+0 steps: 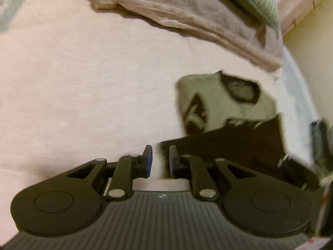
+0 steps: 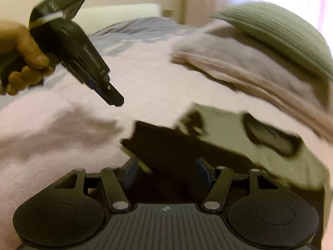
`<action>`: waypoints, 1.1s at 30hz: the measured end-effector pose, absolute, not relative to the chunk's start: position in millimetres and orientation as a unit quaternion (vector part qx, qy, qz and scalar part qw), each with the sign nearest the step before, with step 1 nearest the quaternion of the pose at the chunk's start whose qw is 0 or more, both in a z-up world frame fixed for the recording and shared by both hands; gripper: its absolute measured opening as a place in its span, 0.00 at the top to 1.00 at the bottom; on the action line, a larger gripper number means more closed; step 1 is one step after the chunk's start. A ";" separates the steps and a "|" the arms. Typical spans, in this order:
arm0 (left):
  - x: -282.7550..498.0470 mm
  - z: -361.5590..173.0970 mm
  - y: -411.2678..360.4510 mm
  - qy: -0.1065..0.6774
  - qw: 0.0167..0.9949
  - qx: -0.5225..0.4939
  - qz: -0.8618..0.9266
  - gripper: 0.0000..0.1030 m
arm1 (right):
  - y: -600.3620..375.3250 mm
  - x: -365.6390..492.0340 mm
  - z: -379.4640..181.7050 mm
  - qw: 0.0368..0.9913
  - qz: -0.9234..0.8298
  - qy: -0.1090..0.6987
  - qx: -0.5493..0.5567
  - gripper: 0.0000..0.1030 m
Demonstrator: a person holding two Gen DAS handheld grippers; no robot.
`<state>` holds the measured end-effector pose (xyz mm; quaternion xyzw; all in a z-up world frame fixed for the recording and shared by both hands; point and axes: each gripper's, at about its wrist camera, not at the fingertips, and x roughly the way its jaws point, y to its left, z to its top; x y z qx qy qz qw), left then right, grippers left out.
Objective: Fold clothes
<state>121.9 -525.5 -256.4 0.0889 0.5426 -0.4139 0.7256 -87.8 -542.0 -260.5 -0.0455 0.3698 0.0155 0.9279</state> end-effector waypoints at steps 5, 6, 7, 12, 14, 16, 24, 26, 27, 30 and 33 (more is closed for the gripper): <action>118.9 -264.8 -491.5 0.541 0.733 0.073 -0.406 0.86 | -493.4 -40.0 -302.1 0.896 0.048 0.399 -0.191 0.51; 119.3 -266.0 -485.0 0.542 0.735 0.064 -0.403 0.85 | -487.2 -33.1 -314.1 0.884 0.054 0.411 -0.218 0.56; 119.8 -266.8 -478.7 0.543 0.737 0.056 -0.399 0.85 | -481.4 -28.1 -324.5 0.876 0.052 0.413 -0.245 0.58; 123.0 -267.8 -452.6 0.547 0.742 0.032 -0.385 0.85 | -473.1 -19.9 -327.6 0.884 0.035 0.381 -0.268 0.97; 122.2 -265.8 -444.0 0.547 0.746 0.030 -0.377 0.85 | -489.0 -24.2 -301.2 0.916 0.015 0.348 -0.200 0.97; 119.3 -263.4 -440.1 0.549 0.747 0.026 -0.374 0.85 | -525.1 -37.3 -265.4 0.950 -0.019 0.295 -0.098 0.97; 85.3 -263.5 -475.9 0.547 0.724 0.029 -0.419 0.83 | -724.1 -135.2 -284.2 0.875 -0.281 0.223 0.323 0.97; 70.8 -264.4 -496.1 0.544 0.711 0.034 -0.444 0.82 | -745.4 -150.9 -308.5 0.850 -0.294 0.242 0.364 0.97; 64.5 -264.5 -505.0 0.542 0.706 0.036 -0.454 0.82 | -751.5 -156.2 -316.2 0.845 -0.293 0.245 0.375 0.97; 44.9 -263.1 -534.6 0.532 0.695 0.041 -0.482 0.80 | -758.6 -163.7 -320.7 0.847 -0.283 0.244 0.379 0.97; 28.3 -260.4 -565.2 0.522 0.683 0.038 -0.509 0.80 | -759.8 -170.3 -302.8 0.865 -0.254 0.208 0.379 0.97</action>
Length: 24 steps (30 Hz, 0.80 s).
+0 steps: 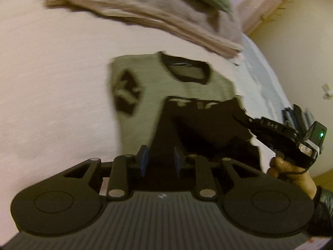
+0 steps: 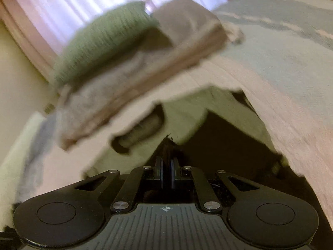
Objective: Fold clothes
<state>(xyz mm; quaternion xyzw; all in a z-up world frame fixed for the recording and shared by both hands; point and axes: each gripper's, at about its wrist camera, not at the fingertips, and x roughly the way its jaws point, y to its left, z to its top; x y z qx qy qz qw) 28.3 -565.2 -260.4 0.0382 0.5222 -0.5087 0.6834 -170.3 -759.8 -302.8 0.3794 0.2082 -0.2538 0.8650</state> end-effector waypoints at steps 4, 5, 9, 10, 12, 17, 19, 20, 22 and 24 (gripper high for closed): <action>13.3 -252.8 -597.8 0.498 0.679 0.025 -0.538 0.77 | -758.6 -174.9 -263.5 0.903 -0.175 0.130 0.369 0.97; 10.4 -252.9 -603.9 0.496 0.680 0.024 -0.540 0.77 | -759.7 -173.7 -265.0 0.910 -0.176 0.140 0.348 0.97; 0.7 -258.7 -626.9 0.502 0.676 0.035 -0.539 0.77 | -776.9 -180.1 -317.9 0.852 -0.243 0.263 0.381 0.97; -2.8 -259.6 -632.9 0.503 0.673 0.040 -0.540 0.77 | -779.1 -184.7 -327.0 0.841 -0.254 0.280 0.387 0.97; -8.3 -262.2 -642.5 0.503 0.668 0.050 -0.545 0.77 | -778.9 -193.2 -335.9 0.834 -0.267 0.296 0.382 0.95; -18.6 -275.4 -668.8 0.506 0.655 0.073 -0.556 0.77 | -780.4 -199.3 -330.9 0.841 -0.266 0.304 0.359 0.89; -21.3 -284.1 -676.9 0.515 0.652 0.092 -0.549 0.77 | -778.5 -197.0 -328.4 0.841 -0.261 0.312 0.356 0.87; -20.5 -289.0 -679.7 0.524 0.650 0.100 -0.541 0.77 | -776.9 -196.0 -329.1 0.841 -0.258 0.317 0.354 0.86; -14.5 -296.3 -679.0 0.551 0.646 0.095 -0.520 0.77 | -774.5 -197.2 -329.1 0.843 -0.248 0.320 0.355 0.84; -5.4 -299.4 -671.7 0.578 0.638 0.059 -0.505 0.74 | -772.2 -197.4 -326.6 0.845 -0.242 0.318 0.355 0.80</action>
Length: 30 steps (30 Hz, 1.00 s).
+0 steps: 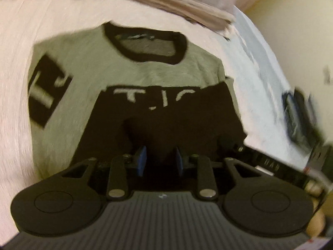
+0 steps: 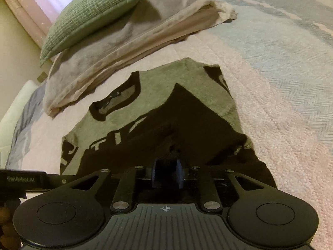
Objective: Fold clothes
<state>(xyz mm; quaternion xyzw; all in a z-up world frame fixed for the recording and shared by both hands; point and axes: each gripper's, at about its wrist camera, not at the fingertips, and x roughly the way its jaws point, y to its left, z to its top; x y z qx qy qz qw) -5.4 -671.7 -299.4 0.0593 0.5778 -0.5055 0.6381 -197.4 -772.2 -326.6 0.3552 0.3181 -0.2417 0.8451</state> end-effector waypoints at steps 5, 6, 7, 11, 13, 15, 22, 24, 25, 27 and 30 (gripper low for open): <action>-5.2 -305.0 -669.3 0.601 0.625 0.037 -0.496 0.66 | -768.9 -195.6 -326.1 0.852 -0.212 0.310 0.365 0.78; -7.5 -307.9 -672.4 0.602 0.624 0.042 -0.497 0.66 | -768.4 -194.7 -326.6 0.852 -0.209 0.310 0.366 0.78; -9.8 -311.1 -676.2 0.603 0.619 0.046 -0.500 0.69 | -768.7 -194.5 -327.2 0.850 -0.208 0.310 0.372 0.78; -7.2 -307.6 -674.2 0.579 0.633 0.058 -0.510 0.94 | -769.4 -195.7 -321.4 0.842 -0.198 0.298 0.403 0.91; -0.5 -288.2 -663.4 0.537 0.656 0.063 -0.527 0.94 | -766.5 -194.5 -313.1 0.849 -0.174 0.274 0.417 0.91; 10.2 -272.4 -652.3 0.509 0.673 0.057 -0.535 0.94 | -760.7 -188.0 -305.1 0.863 -0.147 0.246 0.417 0.92; 43.4 -319.3 -643.1 0.547 0.669 0.070 -0.498 0.83 | -748.8 -151.0 -335.9 0.858 -0.153 0.302 0.386 0.91; 46.5 -322.3 -637.3 0.549 0.670 0.067 -0.494 0.80 | -751.3 -155.6 -338.7 0.849 -0.168 0.315 0.389 0.90; 47.7 -318.4 -632.3 0.545 0.677 0.066 -0.490 0.79 | -752.2 -159.5 -335.6 0.850 -0.175 0.316 0.383 0.90; 49.0 -308.0 -621.0 0.541 0.689 0.066 -0.478 0.79 | -754.1 -167.6 -327.6 0.851 -0.190 0.319 0.371 0.88; 48.4 -285.5 -605.3 0.518 0.710 0.071 -0.471 0.80 | -754.4 -176.4 -313.5 0.860 -0.191 0.296 0.369 0.87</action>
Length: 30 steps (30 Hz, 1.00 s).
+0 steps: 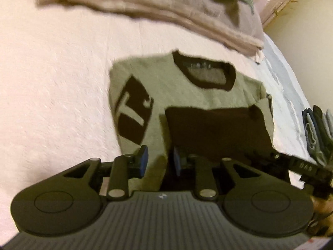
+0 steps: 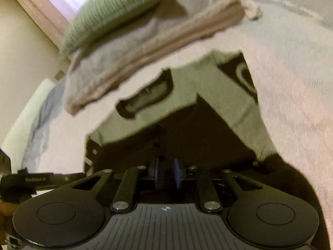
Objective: Fold clothes
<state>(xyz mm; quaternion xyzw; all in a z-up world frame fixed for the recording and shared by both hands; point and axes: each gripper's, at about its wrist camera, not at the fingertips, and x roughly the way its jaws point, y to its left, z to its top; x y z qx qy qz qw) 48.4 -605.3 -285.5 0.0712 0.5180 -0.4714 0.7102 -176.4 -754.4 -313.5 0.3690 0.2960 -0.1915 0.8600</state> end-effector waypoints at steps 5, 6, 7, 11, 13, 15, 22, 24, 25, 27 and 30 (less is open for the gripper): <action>41.6 -281.5 -632.1 0.506 0.687 0.055 -0.519 0.80 | -750.8 -144.2 -306.2 0.885 -0.131 0.267 0.360 0.86; 39.3 -287.4 -641.0 0.504 0.684 0.061 -0.524 0.80 | -751.6 -134.9 -310.8 0.886 -0.126 0.270 0.356 0.86; 38.1 -296.0 -647.7 0.506 0.680 0.069 -0.526 0.80 | -754.1 -126.9 -317.7 0.884 -0.128 0.277 0.355 0.85; 42.7 -324.4 -655.2 0.521 0.680 0.087 -0.509 0.82 | -776.6 -126.2 -348.9 0.850 -0.193 0.321 0.371 0.85; 44.0 -322.8 -651.3 0.521 0.684 0.082 -0.504 0.83 | -778.7 -137.6 -340.5 0.850 -0.205 0.321 0.364 0.84; 40.6 -315.1 -645.3 0.515 0.694 0.090 -0.496 0.81 | -775.7 -155.8 -326.8 0.852 -0.215 0.322 0.353 0.74; 2.1 -277.3 -590.0 0.518 0.714 0.100 -0.461 0.75 | -744.6 -241.3 -291.2 0.843 -0.213 0.353 0.345 0.48; -15.3 -272.2 -573.6 0.529 0.714 0.095 -0.449 0.75 | -742.9 -261.7 -294.1 0.824 -0.223 0.379 0.356 0.48; -25.6 -269.0 -566.3 0.532 0.716 0.097 -0.442 0.75 | -742.4 -271.6 -291.7 0.821 -0.225 0.380 0.361 0.48; -46.9 -260.8 -550.5 0.532 0.720 0.101 -0.433 0.74 | -739.9 -284.9 -283.1 0.823 -0.215 0.385 0.358 0.47; -83.4 -247.1 -525.8 0.529 0.732 0.105 -0.416 0.71 | -734.3 -296.4 -269.8 0.830 -0.183 0.396 0.346 0.47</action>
